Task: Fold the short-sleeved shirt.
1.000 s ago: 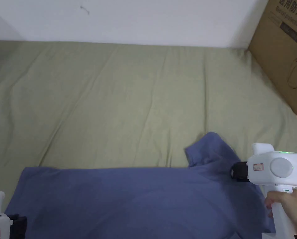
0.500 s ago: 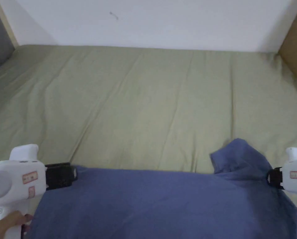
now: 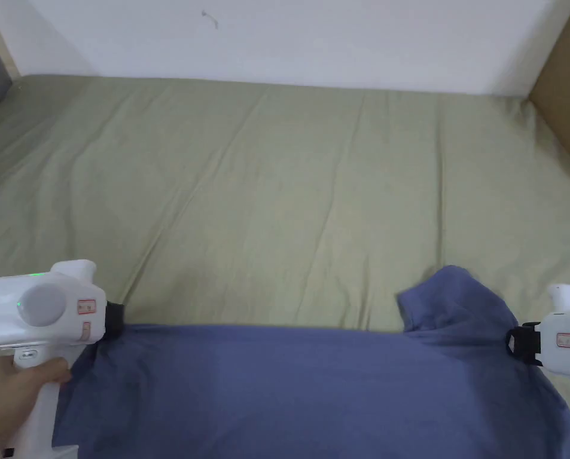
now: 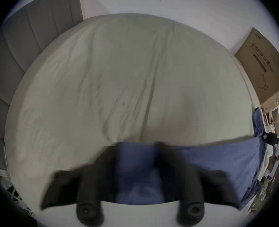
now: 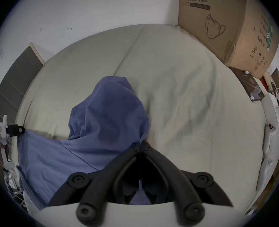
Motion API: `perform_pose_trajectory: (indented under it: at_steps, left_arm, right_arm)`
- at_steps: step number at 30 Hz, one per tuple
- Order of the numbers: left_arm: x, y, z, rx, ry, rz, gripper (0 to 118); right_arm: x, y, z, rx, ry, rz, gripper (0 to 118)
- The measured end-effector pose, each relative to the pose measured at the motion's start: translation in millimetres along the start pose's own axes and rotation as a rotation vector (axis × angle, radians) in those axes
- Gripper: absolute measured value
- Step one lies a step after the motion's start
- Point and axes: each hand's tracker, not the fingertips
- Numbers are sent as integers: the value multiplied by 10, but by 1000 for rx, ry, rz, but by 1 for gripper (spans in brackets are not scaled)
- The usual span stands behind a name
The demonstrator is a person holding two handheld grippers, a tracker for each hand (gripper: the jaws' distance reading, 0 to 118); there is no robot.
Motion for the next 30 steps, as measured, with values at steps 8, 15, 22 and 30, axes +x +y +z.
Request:
perform_pose_trajectory:
  at_steps: [8,15,22,30]
  left_arm:
    - [85,-150,818,80,-24,-92,1]
    - [-63,-768,1689,152,-58,-129,1]
    - [-312,-1711,1834,61,-49,-104,1]
    - [-392,-2360,1506,-77,-24,-76,5]
  right_arm:
    - [66,-42,615,84,25,9,0]
    - [225,-703,1437,147,46,6,0]
    - [291,-1899,1828,28,57,-42,0]
    - [301,-2625,1539,-83,27,-94,2]
